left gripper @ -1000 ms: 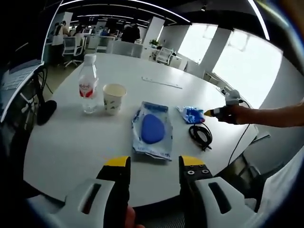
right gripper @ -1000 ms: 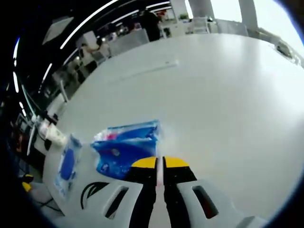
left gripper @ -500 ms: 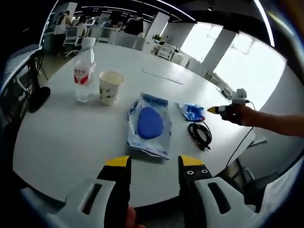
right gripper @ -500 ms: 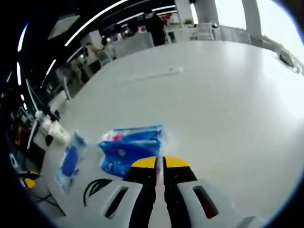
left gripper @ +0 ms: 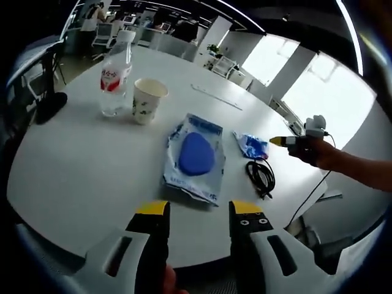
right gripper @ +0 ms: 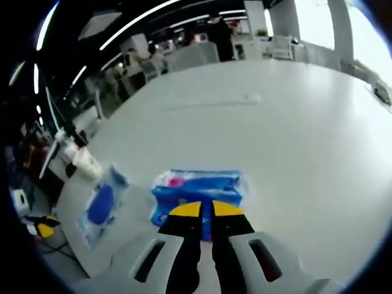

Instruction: Arrange the tabletop items into an orderly group along one side of the table until the central work area is clear of visible clutter.

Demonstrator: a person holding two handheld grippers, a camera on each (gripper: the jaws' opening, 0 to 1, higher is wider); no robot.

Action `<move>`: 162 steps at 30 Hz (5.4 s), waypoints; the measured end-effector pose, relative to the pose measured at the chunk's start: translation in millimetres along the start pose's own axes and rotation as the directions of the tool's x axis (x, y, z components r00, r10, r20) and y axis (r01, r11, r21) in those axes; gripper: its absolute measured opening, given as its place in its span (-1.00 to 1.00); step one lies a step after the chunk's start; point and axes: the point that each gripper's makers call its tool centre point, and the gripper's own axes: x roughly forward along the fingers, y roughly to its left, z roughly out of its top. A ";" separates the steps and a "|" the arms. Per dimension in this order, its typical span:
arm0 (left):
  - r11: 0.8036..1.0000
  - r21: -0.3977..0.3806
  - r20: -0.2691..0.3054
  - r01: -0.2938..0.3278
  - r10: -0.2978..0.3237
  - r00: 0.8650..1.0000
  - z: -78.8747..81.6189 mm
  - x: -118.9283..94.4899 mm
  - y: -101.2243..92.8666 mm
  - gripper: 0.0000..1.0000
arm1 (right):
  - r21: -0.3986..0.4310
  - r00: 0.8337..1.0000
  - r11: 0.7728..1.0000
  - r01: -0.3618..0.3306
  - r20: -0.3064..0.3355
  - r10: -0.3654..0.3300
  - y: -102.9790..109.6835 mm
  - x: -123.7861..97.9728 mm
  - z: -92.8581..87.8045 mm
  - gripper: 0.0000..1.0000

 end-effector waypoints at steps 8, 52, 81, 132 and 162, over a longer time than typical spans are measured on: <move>0.999 -0.037 -0.001 0.000 0.000 1.000 -4.4 7.5 -1.6 -0.27 | -0.152 0.998 0.986 -0.064 -0.035 0.059 35.9 11.0 2.9 -0.94; 0.989 -0.149 -0.089 -0.021 0.007 0.996 -20.5 55.7 -15.3 -0.38 | -0.493 0.908 0.772 -0.401 -0.326 0.264 142.0 94.5 -7.7 -0.71; 0.982 -0.161 -0.130 -0.095 0.075 0.989 -28.0 78.1 -3.3 -0.89 | -0.585 0.909 0.710 -0.391 -0.367 0.198 145.6 103.6 -21.4 -0.97; 0.978 -0.183 -0.044 -0.103 0.097 0.994 18.2 50.1 64.0 -1.00 | -0.264 0.952 0.926 -0.271 -0.215 0.217 161.7 -4.4 -115.4 -0.99; 0.992 -0.120 -0.071 -0.027 0.018 0.997 -2.3 29.7 79.2 -0.71 | -0.148 0.951 0.953 -0.264 -0.204 0.232 151.1 -3.9 -107.4 -0.65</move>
